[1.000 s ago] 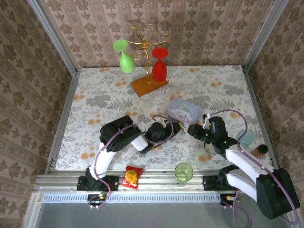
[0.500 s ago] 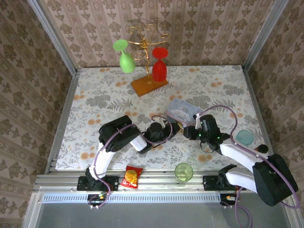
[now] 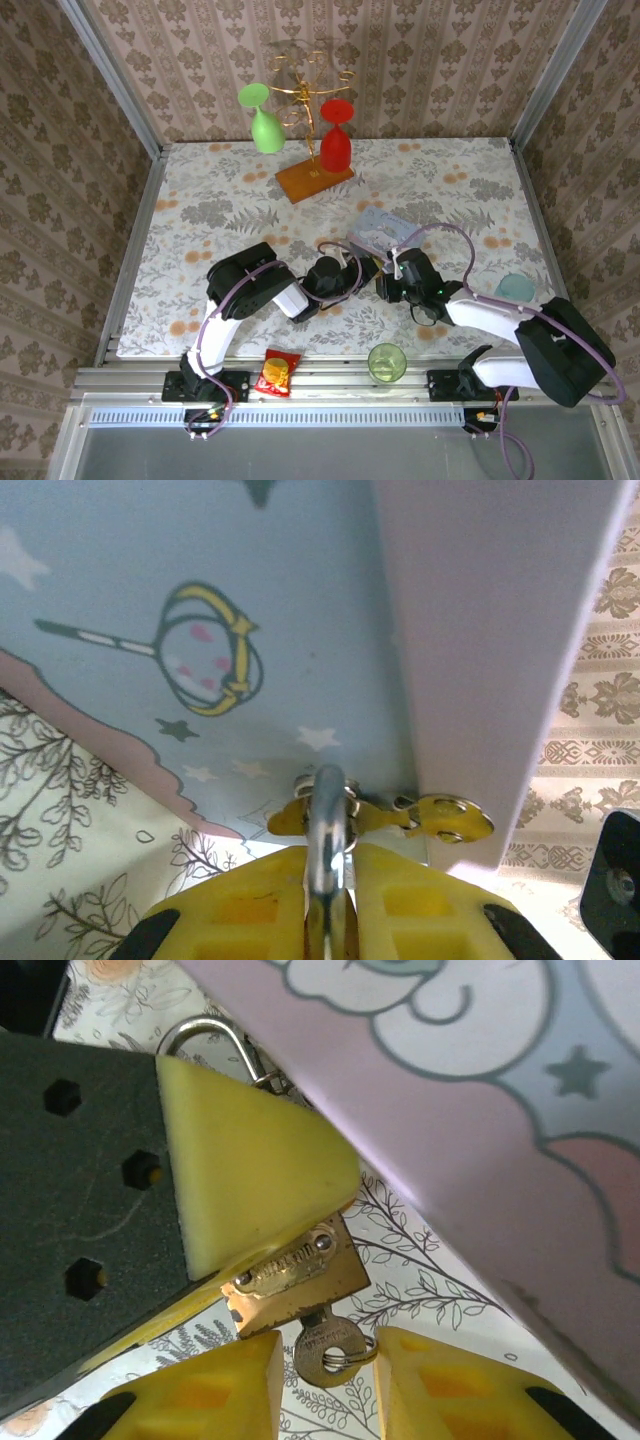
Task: Unlock the padlock with the key
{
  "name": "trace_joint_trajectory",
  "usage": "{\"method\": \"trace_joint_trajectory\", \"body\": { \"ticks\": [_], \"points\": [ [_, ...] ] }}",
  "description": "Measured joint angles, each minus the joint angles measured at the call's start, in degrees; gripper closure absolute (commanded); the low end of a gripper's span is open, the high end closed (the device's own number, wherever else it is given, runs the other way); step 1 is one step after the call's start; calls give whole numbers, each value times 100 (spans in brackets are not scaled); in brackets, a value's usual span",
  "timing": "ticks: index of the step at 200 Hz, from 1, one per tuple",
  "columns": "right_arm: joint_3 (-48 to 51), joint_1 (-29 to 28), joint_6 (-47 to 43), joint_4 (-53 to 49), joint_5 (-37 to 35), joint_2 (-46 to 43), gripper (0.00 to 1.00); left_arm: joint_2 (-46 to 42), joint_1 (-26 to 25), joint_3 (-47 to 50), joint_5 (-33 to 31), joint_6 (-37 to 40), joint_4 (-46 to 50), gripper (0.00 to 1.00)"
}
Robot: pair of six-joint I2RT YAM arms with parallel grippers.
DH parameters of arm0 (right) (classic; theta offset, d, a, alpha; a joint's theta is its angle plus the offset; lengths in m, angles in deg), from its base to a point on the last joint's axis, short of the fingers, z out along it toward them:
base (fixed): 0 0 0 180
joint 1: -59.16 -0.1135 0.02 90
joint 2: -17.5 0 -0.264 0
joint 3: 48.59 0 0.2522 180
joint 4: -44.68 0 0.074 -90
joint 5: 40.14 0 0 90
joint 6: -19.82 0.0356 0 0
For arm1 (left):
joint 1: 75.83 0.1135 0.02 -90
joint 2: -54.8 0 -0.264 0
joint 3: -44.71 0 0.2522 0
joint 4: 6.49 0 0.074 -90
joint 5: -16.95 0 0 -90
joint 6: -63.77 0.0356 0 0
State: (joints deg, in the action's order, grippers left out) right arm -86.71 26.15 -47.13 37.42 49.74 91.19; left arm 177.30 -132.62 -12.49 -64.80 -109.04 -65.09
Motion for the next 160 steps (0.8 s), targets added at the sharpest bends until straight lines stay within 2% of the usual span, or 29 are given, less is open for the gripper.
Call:
{"method": "trace_joint_trajectory", "body": {
  "ticks": [45,66,84,120,160],
  "points": [
    [-221,-396,-221,-197,-852,173,75,-39,31,31,-13,-17,-13,99],
    [-232,-442,-348,-197,-1001,199,79,-44,31,33,-13,-37,-7,99],
    [-293,-452,-529,-192,-999,291,88,-44,37,35,-31,-42,11,99],
    [-315,-393,-647,-72,-885,396,88,-44,66,52,-46,-118,9,98],
    [-155,-17,-433,273,-35,382,88,-66,98,96,-46,-125,2,92]
  ]
}}
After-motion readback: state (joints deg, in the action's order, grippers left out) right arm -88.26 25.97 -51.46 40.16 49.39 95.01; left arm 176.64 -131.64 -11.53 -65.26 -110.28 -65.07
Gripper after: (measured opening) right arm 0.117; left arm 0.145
